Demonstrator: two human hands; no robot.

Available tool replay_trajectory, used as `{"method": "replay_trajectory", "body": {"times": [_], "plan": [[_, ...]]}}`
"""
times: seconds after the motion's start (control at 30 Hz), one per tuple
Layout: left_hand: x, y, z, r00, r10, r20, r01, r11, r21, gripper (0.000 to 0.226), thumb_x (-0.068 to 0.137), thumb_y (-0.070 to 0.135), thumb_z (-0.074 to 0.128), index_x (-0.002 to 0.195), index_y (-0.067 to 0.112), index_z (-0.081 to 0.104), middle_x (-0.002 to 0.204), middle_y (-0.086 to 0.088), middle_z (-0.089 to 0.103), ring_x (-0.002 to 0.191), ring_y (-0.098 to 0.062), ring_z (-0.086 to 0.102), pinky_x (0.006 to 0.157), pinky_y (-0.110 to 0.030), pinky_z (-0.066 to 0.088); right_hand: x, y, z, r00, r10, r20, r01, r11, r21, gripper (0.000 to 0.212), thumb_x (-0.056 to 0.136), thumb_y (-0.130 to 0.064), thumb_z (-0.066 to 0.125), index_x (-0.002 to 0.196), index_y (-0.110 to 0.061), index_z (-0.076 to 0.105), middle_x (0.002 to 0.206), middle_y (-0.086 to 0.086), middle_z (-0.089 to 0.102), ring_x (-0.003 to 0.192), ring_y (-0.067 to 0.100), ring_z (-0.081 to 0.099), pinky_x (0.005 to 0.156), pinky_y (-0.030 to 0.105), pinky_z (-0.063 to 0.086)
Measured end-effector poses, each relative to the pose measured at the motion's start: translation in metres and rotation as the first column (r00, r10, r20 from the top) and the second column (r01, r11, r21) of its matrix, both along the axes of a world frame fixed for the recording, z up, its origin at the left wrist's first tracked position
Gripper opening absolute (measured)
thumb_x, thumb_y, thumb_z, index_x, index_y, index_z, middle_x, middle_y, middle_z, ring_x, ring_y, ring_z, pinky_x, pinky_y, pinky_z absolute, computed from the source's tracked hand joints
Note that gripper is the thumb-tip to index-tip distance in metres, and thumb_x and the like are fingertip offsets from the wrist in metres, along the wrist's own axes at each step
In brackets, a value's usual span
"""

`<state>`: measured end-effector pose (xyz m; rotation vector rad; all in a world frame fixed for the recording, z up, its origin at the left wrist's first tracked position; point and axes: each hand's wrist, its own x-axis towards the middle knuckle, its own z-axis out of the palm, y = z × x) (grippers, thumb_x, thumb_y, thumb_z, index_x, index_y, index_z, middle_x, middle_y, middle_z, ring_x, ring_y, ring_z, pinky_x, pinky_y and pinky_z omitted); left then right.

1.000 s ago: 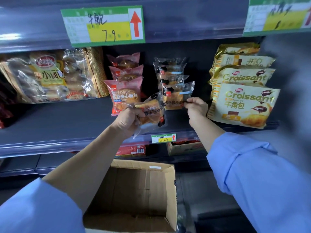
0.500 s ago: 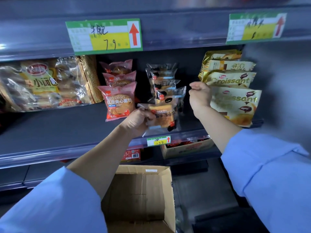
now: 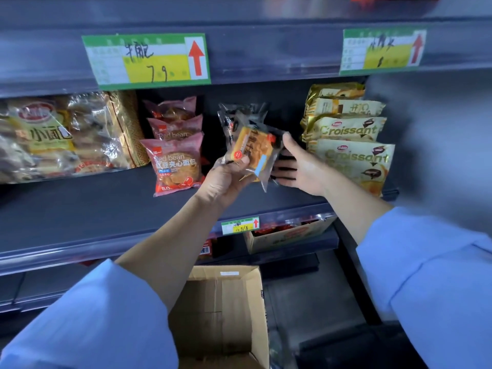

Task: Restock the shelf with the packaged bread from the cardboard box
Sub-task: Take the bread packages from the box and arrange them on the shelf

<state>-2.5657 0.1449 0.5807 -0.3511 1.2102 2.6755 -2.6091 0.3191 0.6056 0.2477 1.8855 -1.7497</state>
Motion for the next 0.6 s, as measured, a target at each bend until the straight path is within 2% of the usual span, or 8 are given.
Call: {"method": "replay_trajectory", "body": {"times": [0.1,0.17,0.23,0.3,0.37,0.4,0.5,0.6], "plan": [[-0.002,0.0,0.0,0.998,0.057,0.003,-0.058,0.997,0.054,0.015,0.092,-0.001,0.052,0.104,0.007,0.054,0.086,-0.004,0.071,0.073,-0.013,0.071,0.067,-0.028,0.059,0.006,-0.002,0.003,0.992,0.123,0.032,-0.121,0.99,-0.069,0.04,0.081,-0.05,0.062,0.107,-0.02,0.06,0.101,0.002,0.069,0.095,0.02,0.063,0.094,0.037,0.046],[0.001,0.0,0.001,1.0,0.023,-0.012,-0.022,1.0,0.018,0.011,0.092,0.0,0.051,0.095,0.007,0.058,0.078,-0.003,0.073,0.07,-0.014,0.071,0.066,-0.026,0.059,0.012,-0.009,0.007,0.982,0.186,0.036,-0.183,0.98,-0.079,0.021,0.083,-0.033,0.067,0.098,-0.019,0.062,0.093,0.002,0.07,0.087,0.018,0.064,0.086,0.035,0.047],[0.006,0.001,0.002,0.996,-0.074,-0.041,0.071,0.995,-0.071,0.016,0.092,0.0,0.05,0.087,0.01,0.06,0.07,0.0,0.073,0.069,-0.014,0.069,0.07,-0.028,0.056,0.016,-0.017,0.014,0.991,0.134,-0.011,-0.134,0.99,-0.047,0.011,0.086,-0.013,0.067,0.088,-0.016,0.057,0.086,0.004,0.068,0.081,0.018,0.063,0.082,0.037,0.049],[0.012,-0.001,0.004,0.992,-0.126,0.009,0.126,0.979,-0.16,0.017,0.091,0.0,0.05,0.086,0.014,0.06,0.068,0.004,0.071,0.075,-0.016,0.062,0.072,-0.029,0.046,0.013,-0.02,0.018,0.997,0.06,-0.048,-0.06,0.998,0.01,0.021,0.083,-0.003,0.068,0.087,-0.013,0.05,0.088,0.006,0.066,0.08,0.019,0.063,0.085,0.041,0.051],[0.016,-0.006,0.005,0.989,-0.065,0.137,0.098,0.963,-0.251,0.018,0.087,-0.001,0.054,0.091,0.015,0.059,0.065,0.006,0.068,0.072,-0.014,0.052,0.067,-0.026,0.036,0.007,-0.017,0.02,0.997,0.05,-0.055,-0.042,0.99,0.132,0.038,0.078,-0.004,0.074,0.106,-0.01,0.049,0.107,0.007,0.063,0.089,0.019,0.063,0.082,0.039,0.056],[0.018,-0.011,0.005,0.985,-0.013,0.171,0.066,0.951,-0.303,0.022,0.085,-0.004,0.055,0.087,0.017,0.06,0.06,0.005,0.064,0.066,-0.013,0.045,0.062,-0.026,0.03,0.005,-0.015,0.021,0.993,0.101,-0.066,-0.079,0.959,0.272,0.052,0.075,-0.006,0.077,0.119,-0.009,0.048,0.118,0.006,0.06,0.097,0.019,0.062,0.075,0.034,0.057],[0.022,-0.023,0.003,0.975,0.078,0.207,0.004,0.928,-0.372,0.034,0.081,-0.012,0.052,0.063,0.015,0.061,0.064,-0.003,0.043,0.059,-0.013,0.031,0.056,-0.026,0.019,0.004,-0.015,0.028,0.895,0.441,-0.071,-0.267,0.654,0.708,0.071,0.075,-0.005,0.074,0.139,-0.014,0.043,0.125,0.003,0.055,0.087,0.013,0.056,0.055,0.021,0.044],[0.025,-0.029,0.005,0.967,0.079,0.244,0.025,0.918,-0.397,0.032,0.084,-0.012,0.05,0.068,0.016,0.052,0.067,-0.005,0.038,0.059,-0.014,0.035,0.057,-0.025,0.023,0.001,-0.025,0.026,0.775,0.631,0.03,-0.348,0.387,0.854,0.066,0.074,-0.002,0.074,0.133,-0.015,0.049,0.109,0.002,0.056,0.083,0.015,0.052,0.057,0.023,0.04]]}}
